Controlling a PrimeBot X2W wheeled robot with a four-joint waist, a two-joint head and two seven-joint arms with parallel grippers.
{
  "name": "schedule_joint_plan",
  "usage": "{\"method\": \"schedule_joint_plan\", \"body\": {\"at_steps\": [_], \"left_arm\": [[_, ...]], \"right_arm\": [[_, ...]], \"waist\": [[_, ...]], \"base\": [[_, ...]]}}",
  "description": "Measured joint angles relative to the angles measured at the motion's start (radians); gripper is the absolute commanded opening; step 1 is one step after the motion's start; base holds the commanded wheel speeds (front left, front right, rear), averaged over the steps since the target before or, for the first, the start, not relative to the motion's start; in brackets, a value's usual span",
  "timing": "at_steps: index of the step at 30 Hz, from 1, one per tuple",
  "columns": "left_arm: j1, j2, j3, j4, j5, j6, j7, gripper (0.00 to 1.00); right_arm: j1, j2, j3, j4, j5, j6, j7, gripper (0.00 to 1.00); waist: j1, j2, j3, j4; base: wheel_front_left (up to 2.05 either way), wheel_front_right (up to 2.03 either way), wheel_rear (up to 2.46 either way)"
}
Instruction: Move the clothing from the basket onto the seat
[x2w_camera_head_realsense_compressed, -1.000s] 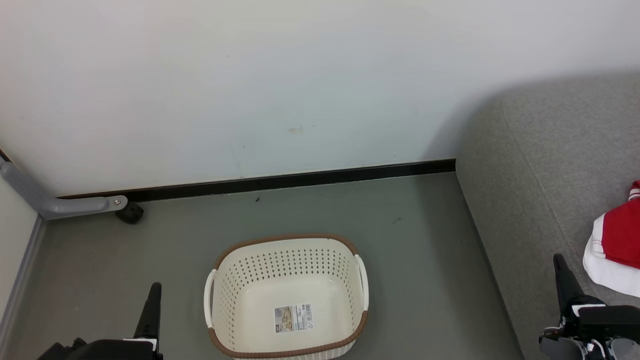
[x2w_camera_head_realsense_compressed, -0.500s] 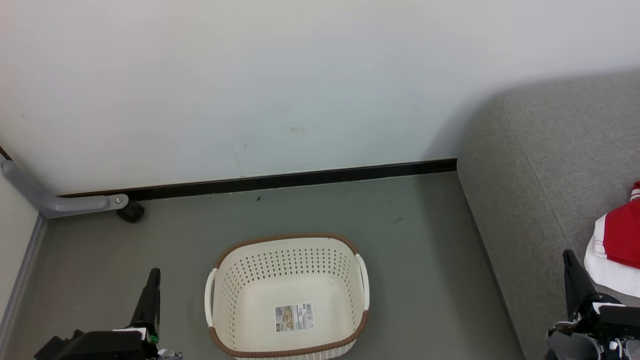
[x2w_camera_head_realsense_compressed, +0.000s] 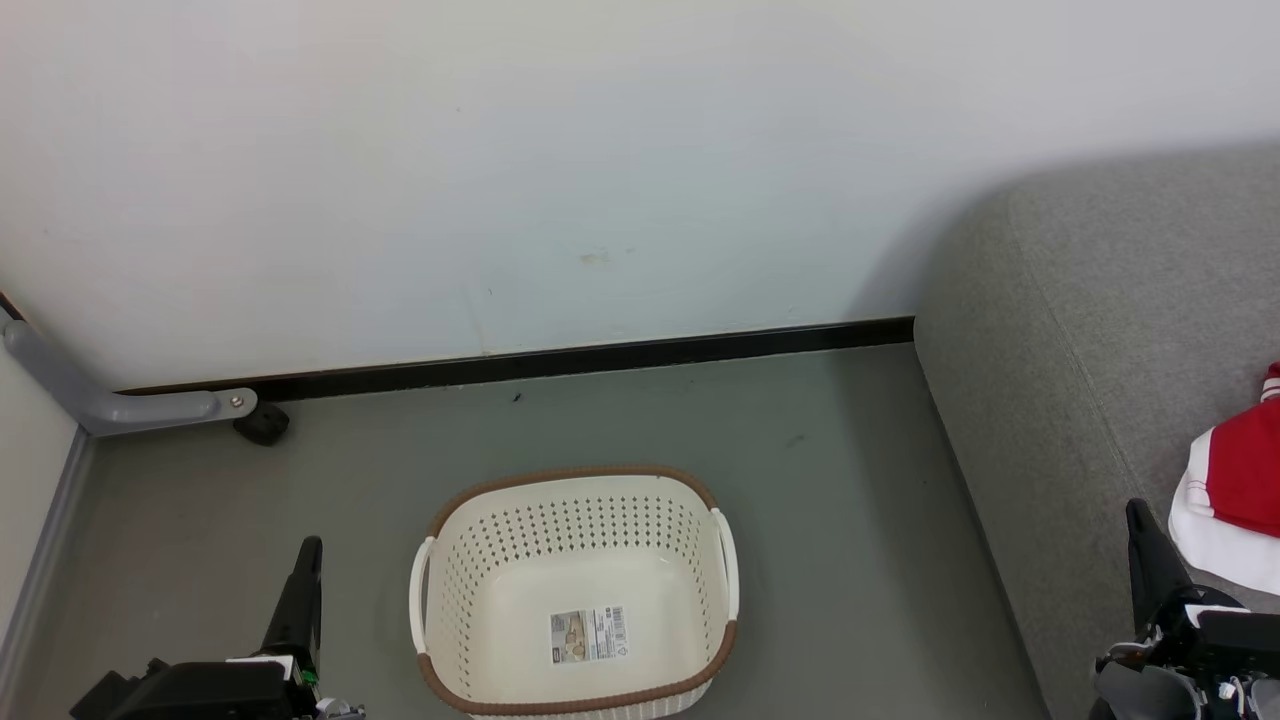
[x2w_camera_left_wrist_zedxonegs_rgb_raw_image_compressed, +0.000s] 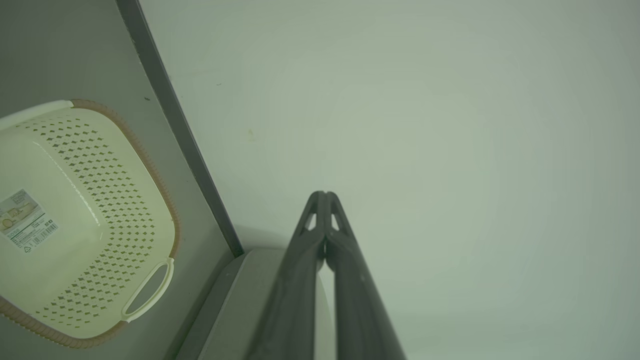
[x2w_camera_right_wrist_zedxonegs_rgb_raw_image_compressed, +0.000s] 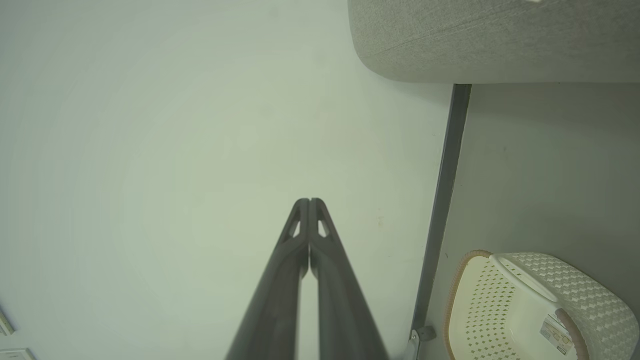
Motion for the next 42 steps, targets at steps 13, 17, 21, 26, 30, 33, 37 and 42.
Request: {"method": "schedule_joint_plan", "body": {"at_steps": [13, 17, 21, 26, 30, 33, 37, 42], "left_arm": [[0.0, 0.0, 0.0, 0.0, -0.015, 0.0, 0.0, 0.0], [0.0, 0.0, 0.0, 0.0, -0.015, 0.0, 0.0, 0.0], [0.0, 0.0, 0.0, 0.0, -0.015, 0.0, 0.0, 0.0], [0.0, 0.0, 0.0, 0.0, -0.015, 0.0, 0.0, 0.0], [0.0, 0.0, 0.0, -0.001, -0.015, 0.0, 0.0, 0.0], [0.0, -0.001, 0.0, -0.001, -0.015, 0.0, 0.0, 0.0], [0.0, -0.001, 0.0, -0.001, -0.015, 0.0, 0.0, 0.0], [0.0, -0.001, 0.0, -0.001, -0.015, 0.0, 0.0, 0.0]], "right_arm": [[0.0, 0.0, 0.0, 0.0, 0.0, 0.0, 0.0, 0.0], [0.0, 0.0, 0.0, 0.0, 0.0, 0.0, 0.0, 0.0], [0.0, 0.0, 0.0, -0.001, 0.0, 0.0, 0.0, 0.0], [0.0, 0.0, 0.0, -0.001, 0.0, 0.0, 0.0, 0.0], [0.0, 0.0, 0.0, -0.001, 0.0, 0.0, 0.0, 0.0], [0.0, 0.0, 0.0, -0.001, 0.0, 0.0, 0.0, 0.0], [0.0, 0.0, 0.0, -0.001, 0.0, 0.0, 0.0, 0.0], [0.0, 0.0, 0.0, -0.001, 0.0, 0.0, 0.0, 0.0]], "waist": [[0.0, 0.0, 0.0, 0.0], [0.0, 0.0, 0.0, 0.0], [0.0, 0.0, 0.0, 0.0], [0.0, 0.0, 0.0, 0.0], [0.0, 0.0001, 0.0, 0.0], [0.0, 0.0, 0.0, 0.0], [-0.0002, 0.0, 0.0, 0.0], [-0.0002, 0.0, 0.0, 0.0]], "base": [[0.0, 0.0, 0.0], [0.0, 0.0, 0.0], [0.0, 0.0, 0.0], [0.0, 0.0, 0.0], [0.0, 0.0, 0.0], [0.0, 0.0, 0.0], [0.0, 0.0, 0.0], [0.0, 0.0, 0.0]]}}
